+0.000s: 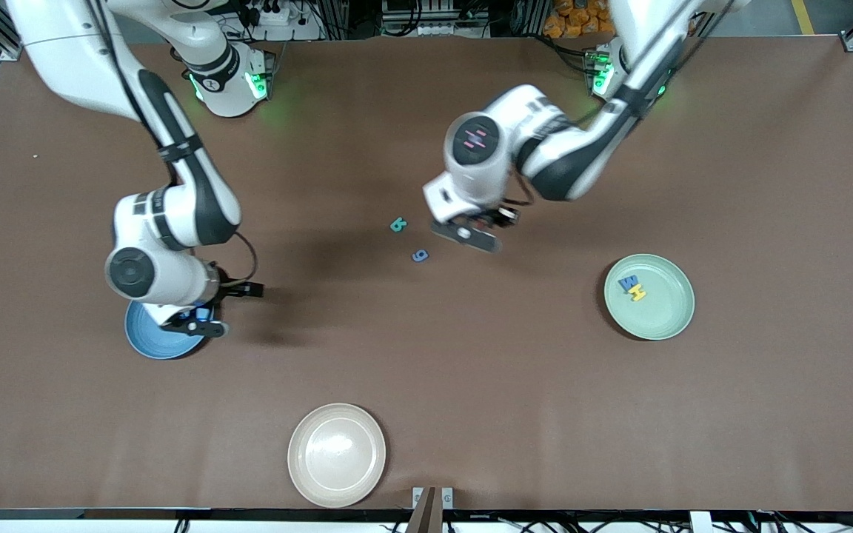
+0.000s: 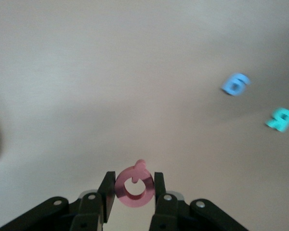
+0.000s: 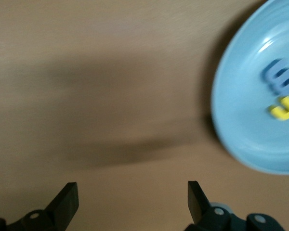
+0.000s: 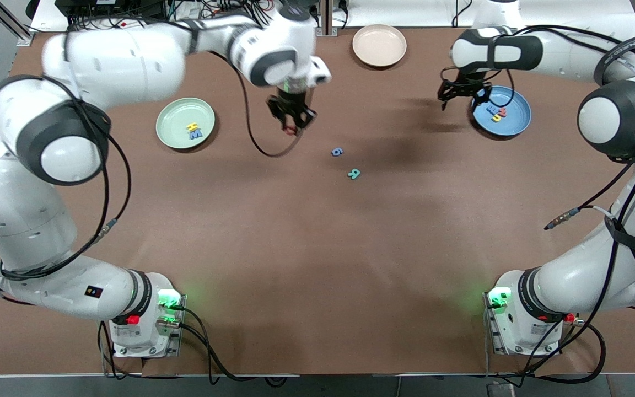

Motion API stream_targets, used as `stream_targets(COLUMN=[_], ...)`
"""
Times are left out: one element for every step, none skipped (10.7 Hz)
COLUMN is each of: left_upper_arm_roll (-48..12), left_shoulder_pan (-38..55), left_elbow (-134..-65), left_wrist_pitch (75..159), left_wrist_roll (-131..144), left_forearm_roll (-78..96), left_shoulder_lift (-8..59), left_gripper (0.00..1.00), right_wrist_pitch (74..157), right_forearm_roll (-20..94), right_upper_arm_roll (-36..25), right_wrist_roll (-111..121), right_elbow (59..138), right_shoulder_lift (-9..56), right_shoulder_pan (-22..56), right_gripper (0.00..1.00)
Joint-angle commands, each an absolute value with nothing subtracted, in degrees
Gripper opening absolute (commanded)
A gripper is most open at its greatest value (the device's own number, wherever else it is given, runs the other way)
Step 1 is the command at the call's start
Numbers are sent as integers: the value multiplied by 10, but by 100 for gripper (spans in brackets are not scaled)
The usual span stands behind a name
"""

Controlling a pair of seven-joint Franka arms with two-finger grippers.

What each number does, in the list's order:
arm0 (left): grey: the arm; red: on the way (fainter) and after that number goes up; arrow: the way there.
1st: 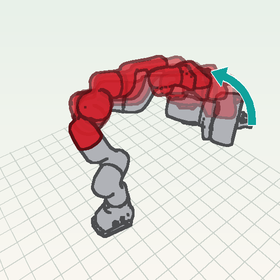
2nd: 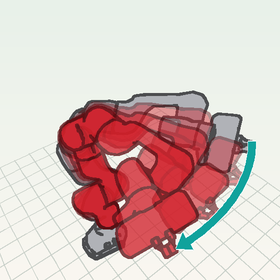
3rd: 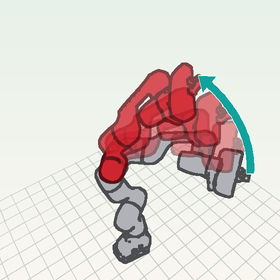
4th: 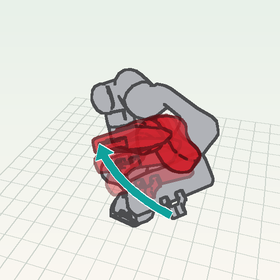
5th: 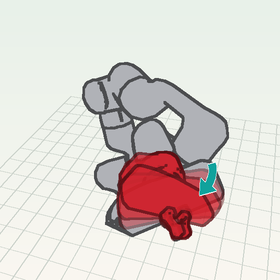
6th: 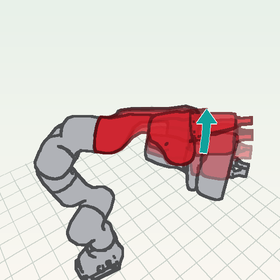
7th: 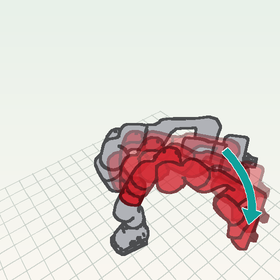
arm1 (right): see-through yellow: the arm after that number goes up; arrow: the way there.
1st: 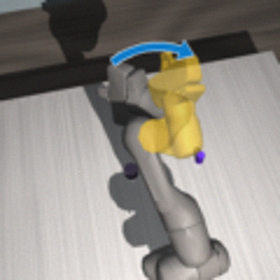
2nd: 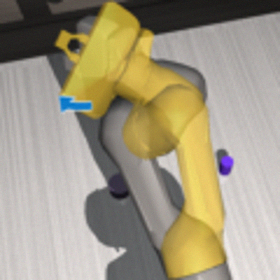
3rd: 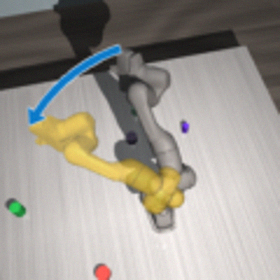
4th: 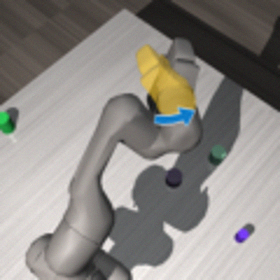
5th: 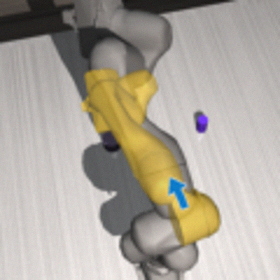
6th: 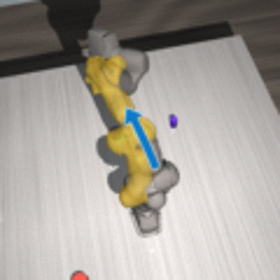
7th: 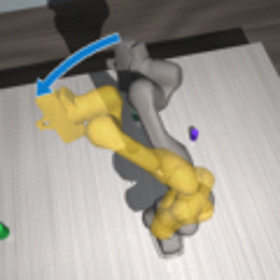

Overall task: Sort upper and lower case letters into plates
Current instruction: 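Carry the pink a to the green plate while the right gripper returns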

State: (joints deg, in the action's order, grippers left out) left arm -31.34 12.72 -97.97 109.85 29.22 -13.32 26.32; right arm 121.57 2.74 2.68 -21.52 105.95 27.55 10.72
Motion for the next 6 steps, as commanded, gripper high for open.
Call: stream_targets(left_upper_arm_roll=[-318, -317, -317, -317, -316, -316], left_shoulder_pan=[59, 36, 10, -12, -32, -57], left_elbow=[-994, -994, -995, -995, -995, -995], left_wrist_pitch=[1073, 1071, 1068, 1060, 1058, 1057], left_wrist_roll=[291, 292, 290, 285, 286, 285], left_forearm_roll=[-114, -113, -114, -114, -114, -114], left_shoulder_lift=[235, 232, 232, 234, 236, 238], left_gripper=[0, 0, 0, 0, 0, 0], right_wrist_pitch=[1216, 1220, 1221, 1221, 1221, 1227], right_forearm_roll=[66, 68, 69, 69, 73, 86], right_upper_arm_roll=[24, 24, 24, 24, 24, 24], right_wrist_roll=[-322, -377, -428, -475, -522, -558], right_elbow=[1041, 1030, 1015, 998, 978, 961], right_shoulder_lift=[279, 286, 294, 303, 315, 330], right_shoulder_pan=[182, 213, 240, 264, 287, 312], right_gripper=[100, 100, 100, 100, 100, 100])
